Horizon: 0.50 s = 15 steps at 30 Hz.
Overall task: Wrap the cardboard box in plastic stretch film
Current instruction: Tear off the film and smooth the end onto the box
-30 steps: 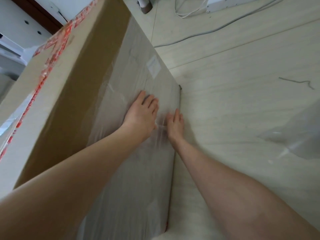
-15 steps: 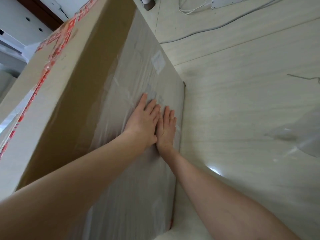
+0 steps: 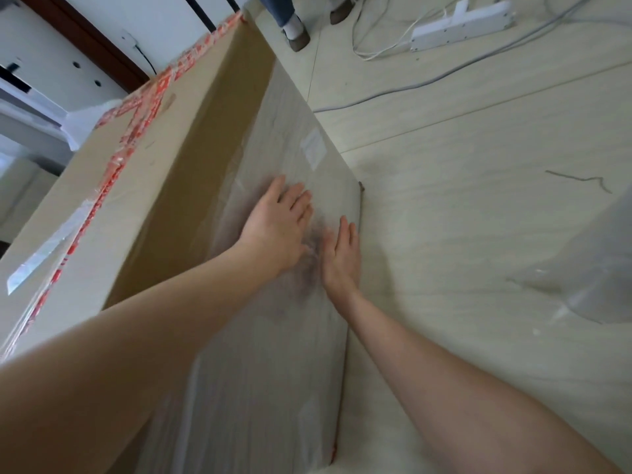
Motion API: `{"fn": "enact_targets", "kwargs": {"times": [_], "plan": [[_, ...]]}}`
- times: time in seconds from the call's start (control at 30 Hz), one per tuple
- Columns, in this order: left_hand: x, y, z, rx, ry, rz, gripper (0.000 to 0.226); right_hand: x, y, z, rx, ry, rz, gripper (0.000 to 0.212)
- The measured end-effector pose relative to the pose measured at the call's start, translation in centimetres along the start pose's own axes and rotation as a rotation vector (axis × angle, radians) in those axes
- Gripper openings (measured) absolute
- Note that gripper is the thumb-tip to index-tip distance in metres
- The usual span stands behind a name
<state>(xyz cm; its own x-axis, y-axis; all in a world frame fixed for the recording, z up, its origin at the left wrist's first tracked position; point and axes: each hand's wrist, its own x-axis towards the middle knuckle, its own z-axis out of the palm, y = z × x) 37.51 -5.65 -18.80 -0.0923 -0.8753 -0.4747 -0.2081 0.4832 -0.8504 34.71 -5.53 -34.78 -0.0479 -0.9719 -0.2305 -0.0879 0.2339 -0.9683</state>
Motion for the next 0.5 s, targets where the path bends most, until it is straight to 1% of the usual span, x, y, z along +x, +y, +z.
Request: {"fn": "enact_targets", "kwargs": {"times": [0.07,0.13,0.23,0.5], "plan": [[-0.1,-0.8,-0.4,0.025,0.029,-0.009,0.067,-0.6,-1.2,0.0,0.013,0.005,-0.072,0.055],[-0.3,-1.6,-0.3,0.042,0.012,-0.014,0.064,-1.3,-2.4,0.9,0.054,-0.045,-0.097,0.056],[-0.5,-2.5,0.4,0.069,-0.013,-0.029,0.062,-2.2,-3.5,2.5,0.081,-0.101,-0.074,0.056],[-0.2,-3.0,1.2,0.088,0.009,-0.024,0.063,-1.8,-3.6,3.4,0.075,-0.071,-0.049,0.056]]}}
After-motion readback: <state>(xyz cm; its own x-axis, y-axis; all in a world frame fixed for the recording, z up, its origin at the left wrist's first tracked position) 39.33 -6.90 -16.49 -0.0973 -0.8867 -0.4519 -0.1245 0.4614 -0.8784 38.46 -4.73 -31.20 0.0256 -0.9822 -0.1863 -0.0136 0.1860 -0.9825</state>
